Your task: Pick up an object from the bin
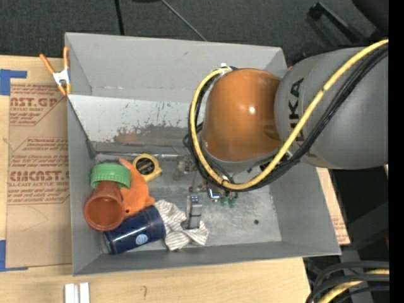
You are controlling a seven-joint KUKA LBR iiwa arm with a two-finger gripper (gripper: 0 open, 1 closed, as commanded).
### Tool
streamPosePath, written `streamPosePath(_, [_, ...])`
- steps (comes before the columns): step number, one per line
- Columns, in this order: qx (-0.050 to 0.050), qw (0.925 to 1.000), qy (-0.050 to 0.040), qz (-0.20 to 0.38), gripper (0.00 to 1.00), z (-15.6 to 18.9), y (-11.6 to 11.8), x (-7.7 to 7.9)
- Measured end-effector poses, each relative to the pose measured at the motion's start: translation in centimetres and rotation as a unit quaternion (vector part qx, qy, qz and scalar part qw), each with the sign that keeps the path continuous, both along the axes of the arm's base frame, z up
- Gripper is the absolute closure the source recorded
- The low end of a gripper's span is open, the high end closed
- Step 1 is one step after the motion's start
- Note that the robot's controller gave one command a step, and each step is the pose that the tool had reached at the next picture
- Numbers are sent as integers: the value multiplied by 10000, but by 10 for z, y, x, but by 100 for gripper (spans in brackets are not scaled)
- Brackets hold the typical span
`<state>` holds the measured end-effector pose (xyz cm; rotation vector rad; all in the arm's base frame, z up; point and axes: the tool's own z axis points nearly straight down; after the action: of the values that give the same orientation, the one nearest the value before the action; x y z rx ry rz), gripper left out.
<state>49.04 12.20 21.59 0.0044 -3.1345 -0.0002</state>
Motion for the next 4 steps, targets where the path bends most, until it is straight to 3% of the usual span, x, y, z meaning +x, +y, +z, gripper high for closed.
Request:
streamPosePath(1, [6,10000,-39,-10,0,4,-1,2])
streamPosePath(2, [10,9994,-65,-342,0,-51,-6,4])
streamPosePath(3, [2,9998,-43,184,0,-106,-5,-5])
streamPosePath(4, [1,9976,-36,-687,100,-136,-24,-11])
